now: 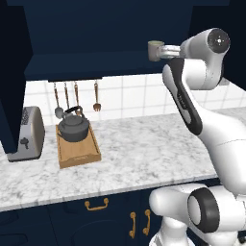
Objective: Pick the kettle from the counter and place it on the tray. Then pick the mug from the cabinet and place it on the tray. Then close the cabinet doors.
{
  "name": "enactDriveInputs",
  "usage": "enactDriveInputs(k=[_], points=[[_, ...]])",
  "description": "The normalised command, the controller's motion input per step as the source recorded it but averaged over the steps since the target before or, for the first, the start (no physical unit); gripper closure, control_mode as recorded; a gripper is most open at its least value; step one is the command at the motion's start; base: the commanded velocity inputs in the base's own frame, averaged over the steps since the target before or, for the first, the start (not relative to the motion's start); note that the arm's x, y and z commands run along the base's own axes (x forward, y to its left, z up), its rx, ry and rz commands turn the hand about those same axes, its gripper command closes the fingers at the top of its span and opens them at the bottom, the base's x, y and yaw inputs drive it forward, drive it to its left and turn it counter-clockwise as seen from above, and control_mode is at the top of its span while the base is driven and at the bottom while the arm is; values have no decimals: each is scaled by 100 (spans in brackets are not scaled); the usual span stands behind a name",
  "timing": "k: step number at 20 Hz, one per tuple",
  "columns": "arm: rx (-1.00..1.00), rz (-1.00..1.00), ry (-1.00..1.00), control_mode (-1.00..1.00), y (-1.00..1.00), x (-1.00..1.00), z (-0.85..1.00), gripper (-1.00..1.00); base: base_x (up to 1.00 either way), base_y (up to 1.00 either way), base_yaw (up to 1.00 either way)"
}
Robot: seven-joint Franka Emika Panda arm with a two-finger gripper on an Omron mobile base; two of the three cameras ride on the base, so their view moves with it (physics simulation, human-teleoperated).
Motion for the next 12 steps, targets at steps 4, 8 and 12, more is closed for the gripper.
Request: enactDriveInputs(k=[4, 8, 12], points=[[0, 0, 1, -100, 0, 48, 0, -100, 0, 0, 0], [0, 0, 0, -100, 0, 54, -5, -100, 0, 0, 0], [0, 0, 0, -100, 2, 45, -9, -100, 0, 0, 0]])
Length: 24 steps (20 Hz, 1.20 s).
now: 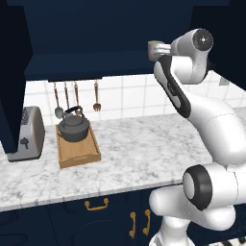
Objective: Pick the kettle from the counter and place it on the tray. Then pick the mug from the cabinet and place it on the tray. Then close the cabinet doors.
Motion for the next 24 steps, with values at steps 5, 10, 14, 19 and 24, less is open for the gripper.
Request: enactDriveInputs(k=[5, 10, 14, 19, 24], points=[[0, 0, 0, -100, 2, 34, -18, -100, 0, 0, 0], [0, 0, 0, -100, 0, 32, 0, -100, 0, 0, 0], [0, 0, 0, -100, 0, 40, 0, -100, 0, 0, 0], [0, 0, 3, -100, -2, 27, -3, -100, 0, 0, 0], [0, 0, 0, -100, -10, 15, -4, -100, 0, 0, 0]])
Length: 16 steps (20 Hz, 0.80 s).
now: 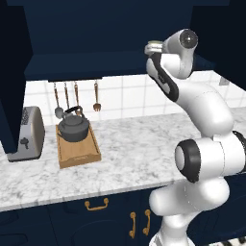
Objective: Pick the kettle from the counter and place it on the tray. Then pick the mug from the cabinet and place it on the tray. Then close the cabinet doors.
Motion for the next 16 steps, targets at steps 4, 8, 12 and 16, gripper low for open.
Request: enactDriveInputs(k=[4, 8, 12, 16], points=[[0, 0, 1, -100, -10, 15, 0, -100, 0, 0, 0], [0, 0, 4, -100, -1, 13, -6, -100, 0, 0, 0], [0, 1, 7, -100, 0, 14, -6, -100, 0, 0, 0], [0, 5, 2, -100, 0, 17, -3, -100, 0, 0, 0]])
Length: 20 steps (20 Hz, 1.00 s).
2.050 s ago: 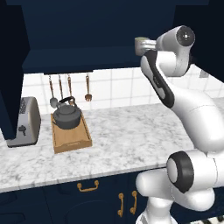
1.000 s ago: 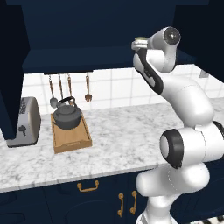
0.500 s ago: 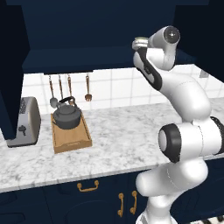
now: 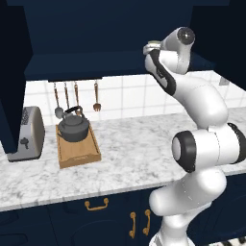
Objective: Pick the kettle from the counter and place it on the tray. Then pick the mug from the cabinet and place it on the tray. Then close the cabinet doors.
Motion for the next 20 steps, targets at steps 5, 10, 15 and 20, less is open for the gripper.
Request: enactDriveInputs(k=[5, 10, 15, 20], points=[[0, 5, 0, -100, 0, 9, 0, -100, 0, 0, 0], [-2, 2, 0, -100, 0, 9, -1, -100, 0, 0, 0], [-1, 0, 0, -100, 0, 14, -1, -100, 0, 0, 0], [-1, 0, 0, -100, 0, 10, -2, -100, 0, 0, 0]])
